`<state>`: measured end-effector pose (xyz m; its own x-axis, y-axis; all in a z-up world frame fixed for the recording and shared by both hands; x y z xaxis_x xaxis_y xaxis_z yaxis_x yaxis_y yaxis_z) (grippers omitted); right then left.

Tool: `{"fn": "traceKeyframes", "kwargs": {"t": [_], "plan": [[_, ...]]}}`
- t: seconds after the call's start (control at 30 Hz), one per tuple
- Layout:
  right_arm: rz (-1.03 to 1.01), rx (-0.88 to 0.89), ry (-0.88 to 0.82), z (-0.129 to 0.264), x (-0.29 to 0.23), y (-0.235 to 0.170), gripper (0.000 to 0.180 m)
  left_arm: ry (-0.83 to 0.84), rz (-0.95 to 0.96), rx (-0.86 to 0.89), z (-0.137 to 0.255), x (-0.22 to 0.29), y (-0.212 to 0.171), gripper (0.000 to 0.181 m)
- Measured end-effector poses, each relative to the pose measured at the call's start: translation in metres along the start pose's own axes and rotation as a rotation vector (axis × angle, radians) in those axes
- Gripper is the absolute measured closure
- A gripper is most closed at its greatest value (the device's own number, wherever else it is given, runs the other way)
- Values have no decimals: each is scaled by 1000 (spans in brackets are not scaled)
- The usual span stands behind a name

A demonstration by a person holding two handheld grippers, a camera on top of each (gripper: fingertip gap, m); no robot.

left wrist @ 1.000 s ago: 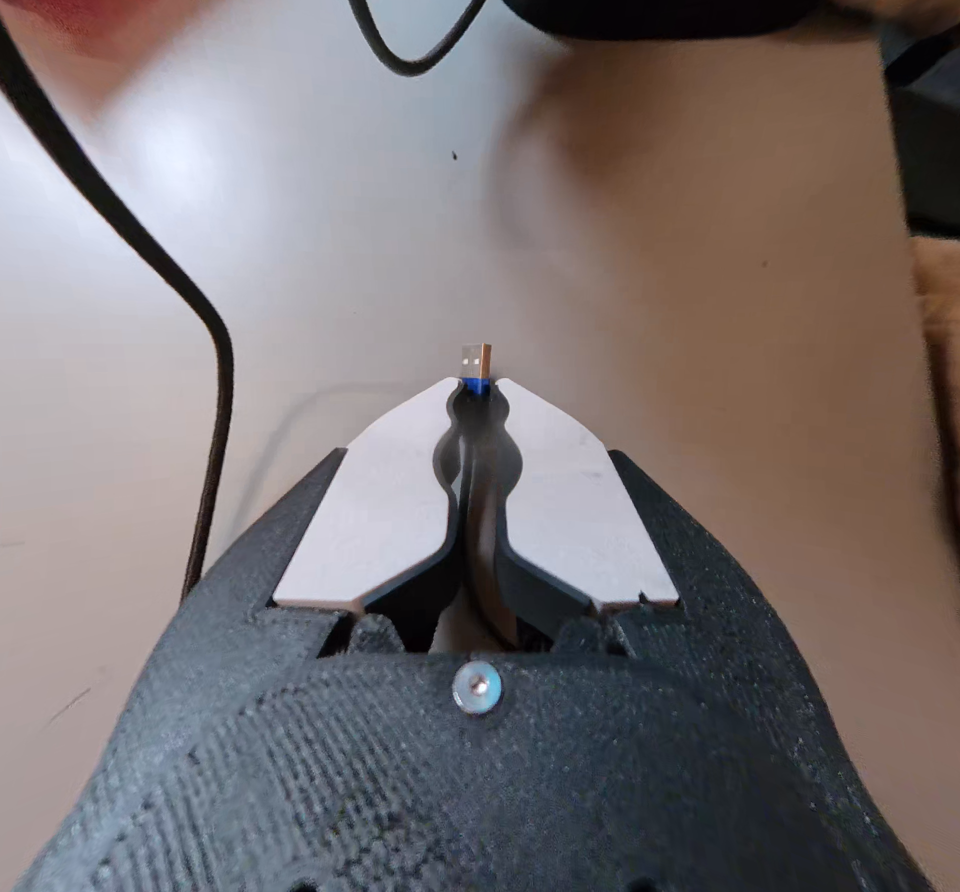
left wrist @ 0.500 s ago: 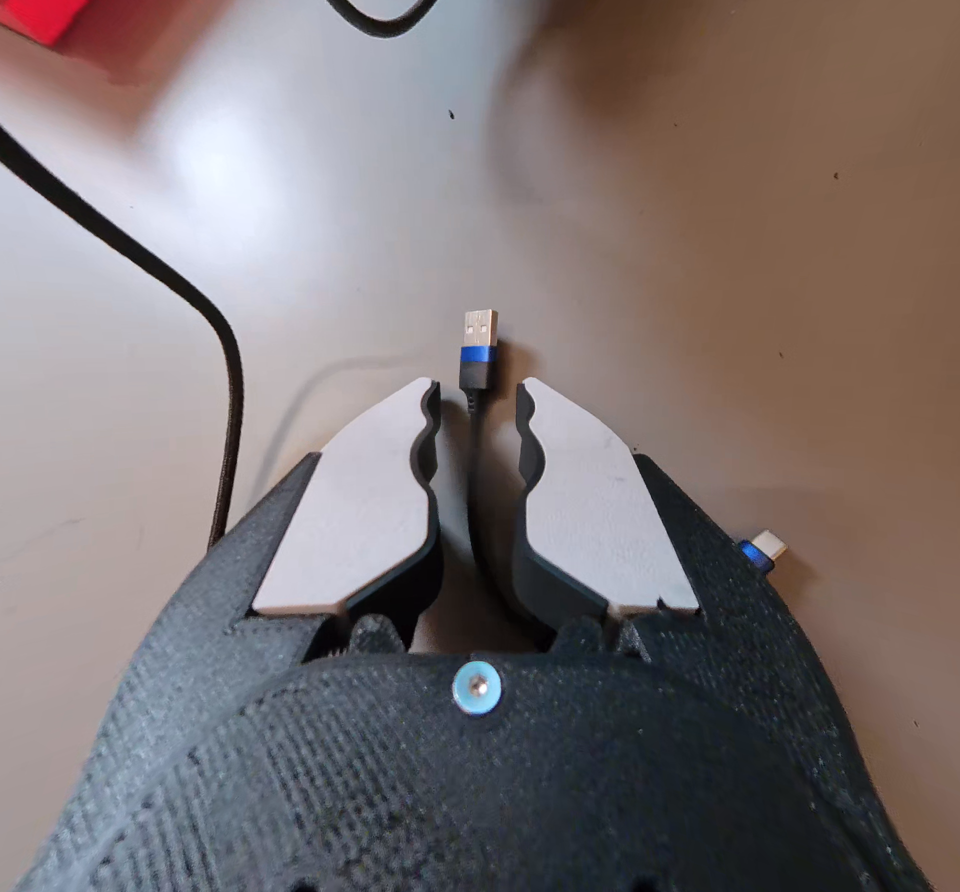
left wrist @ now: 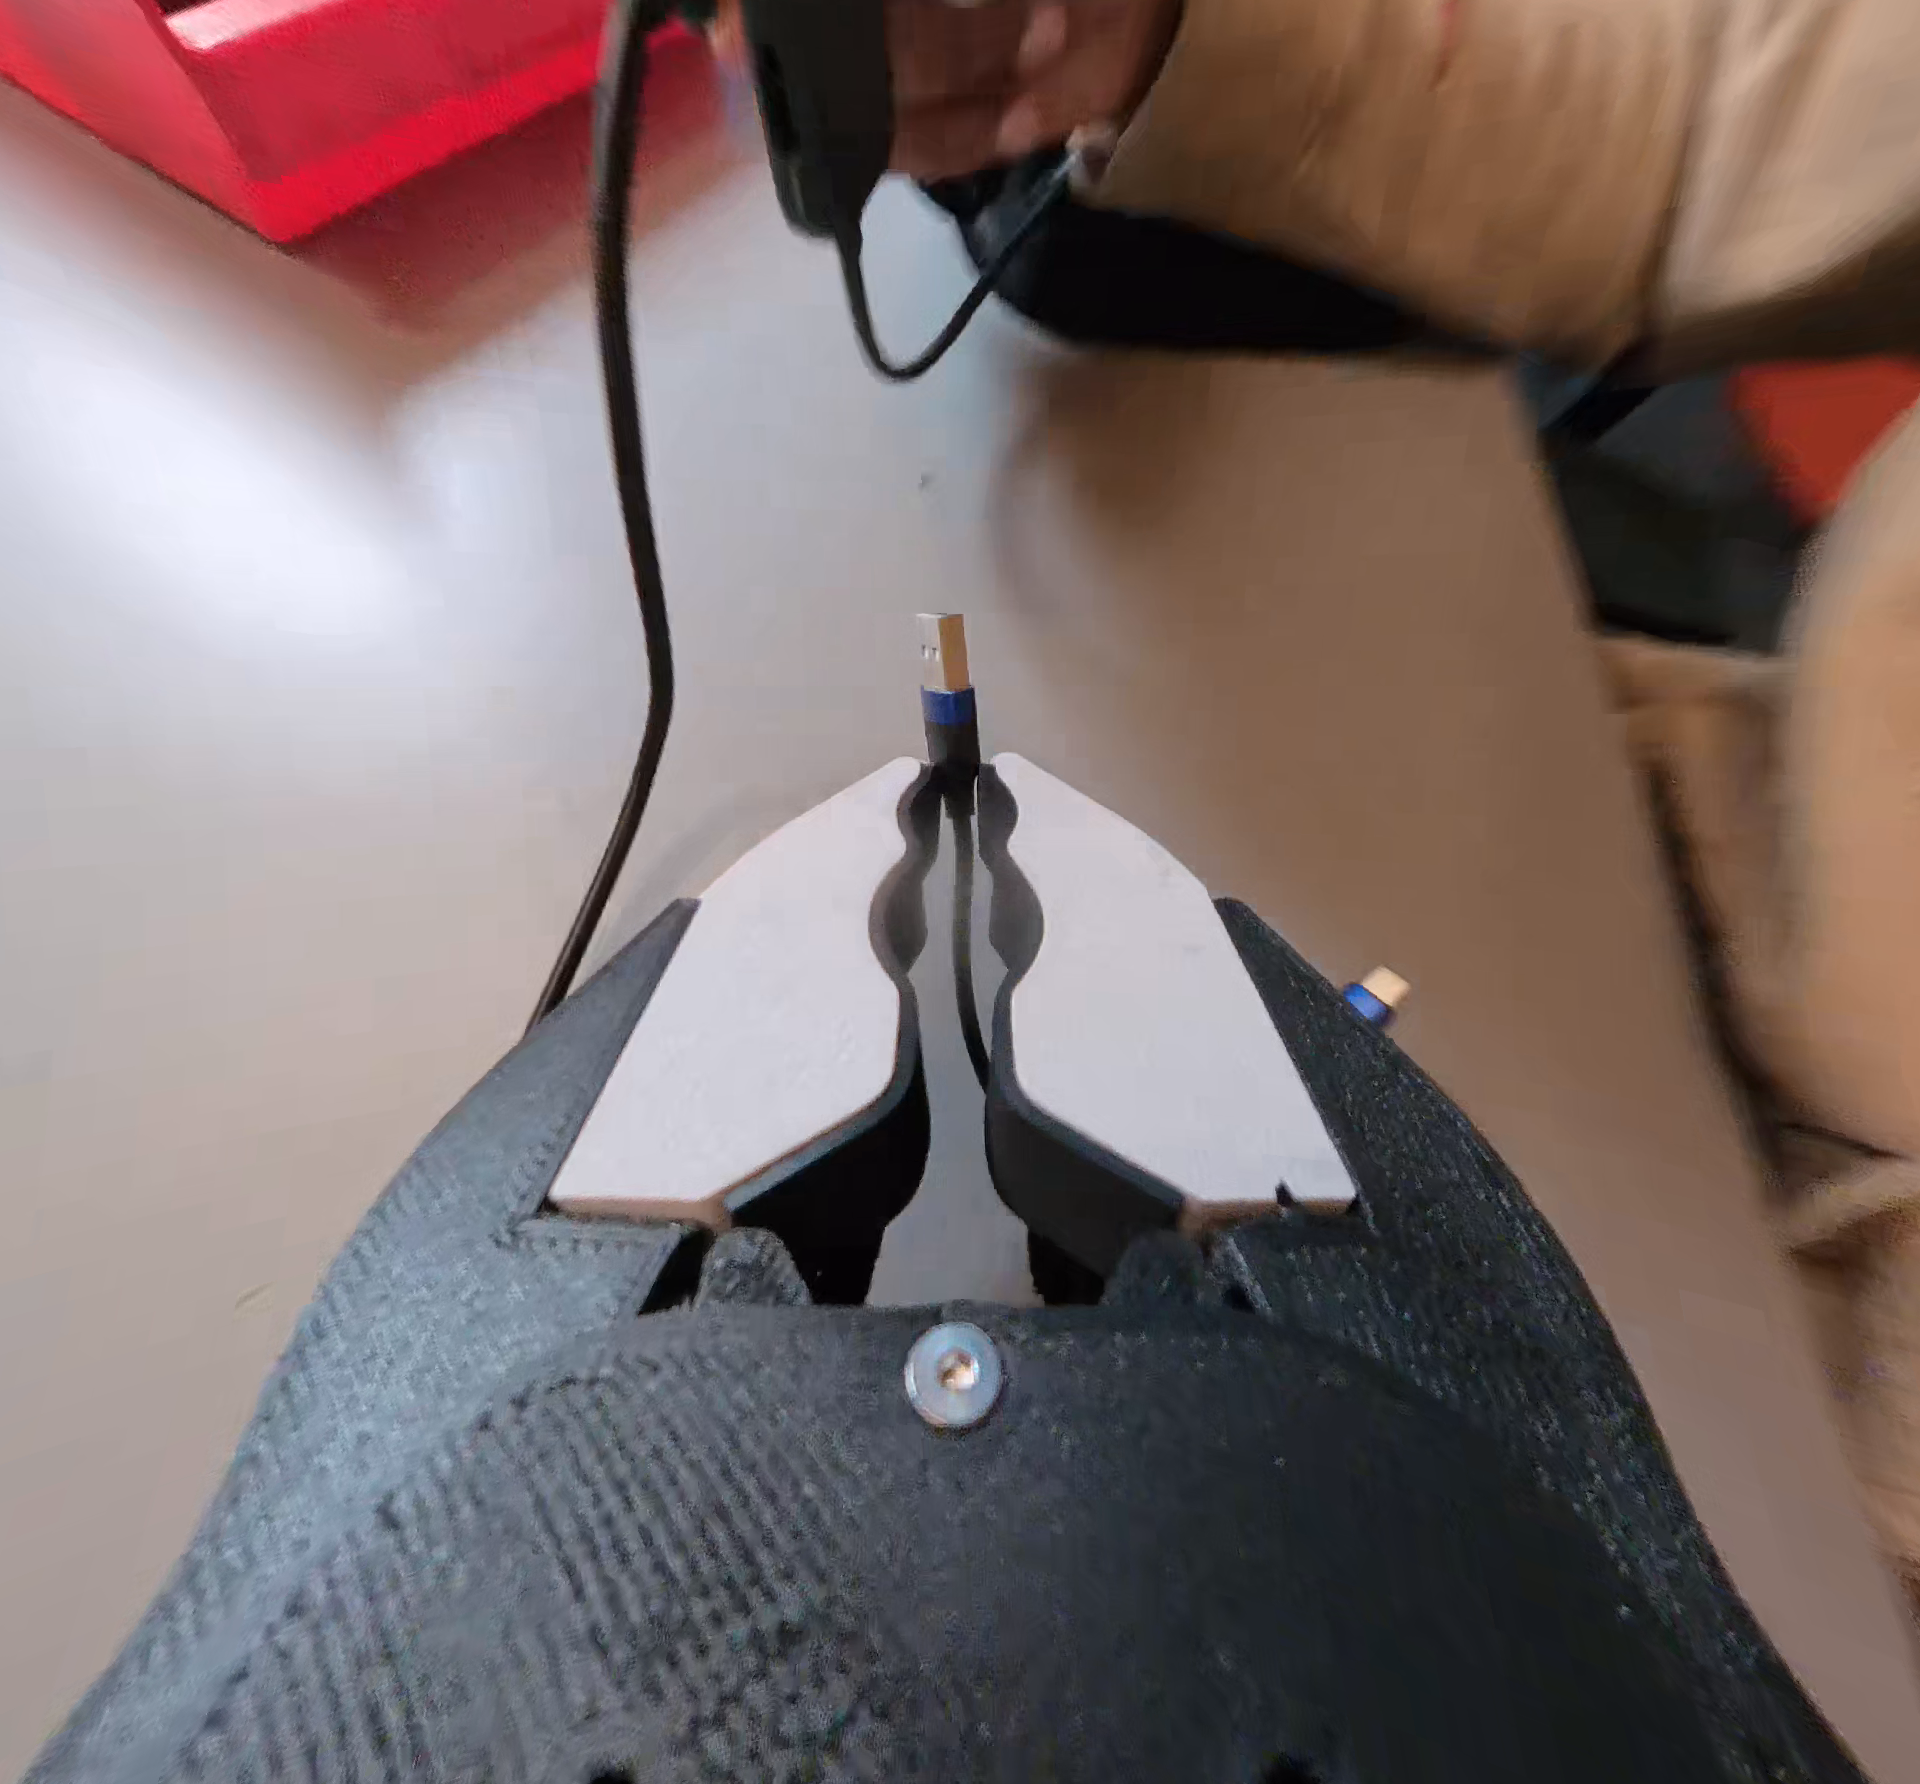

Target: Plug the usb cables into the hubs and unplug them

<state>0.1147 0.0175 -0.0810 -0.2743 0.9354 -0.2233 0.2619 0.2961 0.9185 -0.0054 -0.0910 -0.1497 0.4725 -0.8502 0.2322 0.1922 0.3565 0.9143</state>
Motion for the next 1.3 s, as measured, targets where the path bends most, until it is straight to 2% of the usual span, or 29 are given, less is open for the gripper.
{"fn": "traceKeyframes", "kwargs": {"t": [0.1, 0.2, 0.37, 0.53, 0.87, 1.3], "plan": [[-20, -22, 38, -2, -4, -3, 168, -146, 172, 107, 16, 7, 25, 174], [-51, -70, 101, -6, -12, -12, 168, -282, 310, 130, 19, 12, 44, 174], [-77, -157, 193, -9, -25, -25, 168, -346, 371, 7, 0, 6, 59, 174], [-76, -226, 223, -9, -30, -32, 168, -306, 318, -138, -18, -5, 58, 174], [-56, -381, 255, -12, -39, -48, 168, -339, 259, -258, -19, 2, 44, 174], [11, -533, 266, -14, -45, -53, 168, -262, 128, -395, -24, 12, 35, 175]]}}
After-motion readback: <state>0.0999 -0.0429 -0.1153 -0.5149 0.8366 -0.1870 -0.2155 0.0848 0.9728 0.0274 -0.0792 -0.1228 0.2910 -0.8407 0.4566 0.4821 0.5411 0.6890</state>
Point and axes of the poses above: each gripper's, where its closed fingertips meet, z back along the fingers, y out of its top, x = y × z across the jaws, the point moved 4 cm from there along z, back along the fingers, and after that the axes turned 13 degrees about x, right-handed, at the moved point
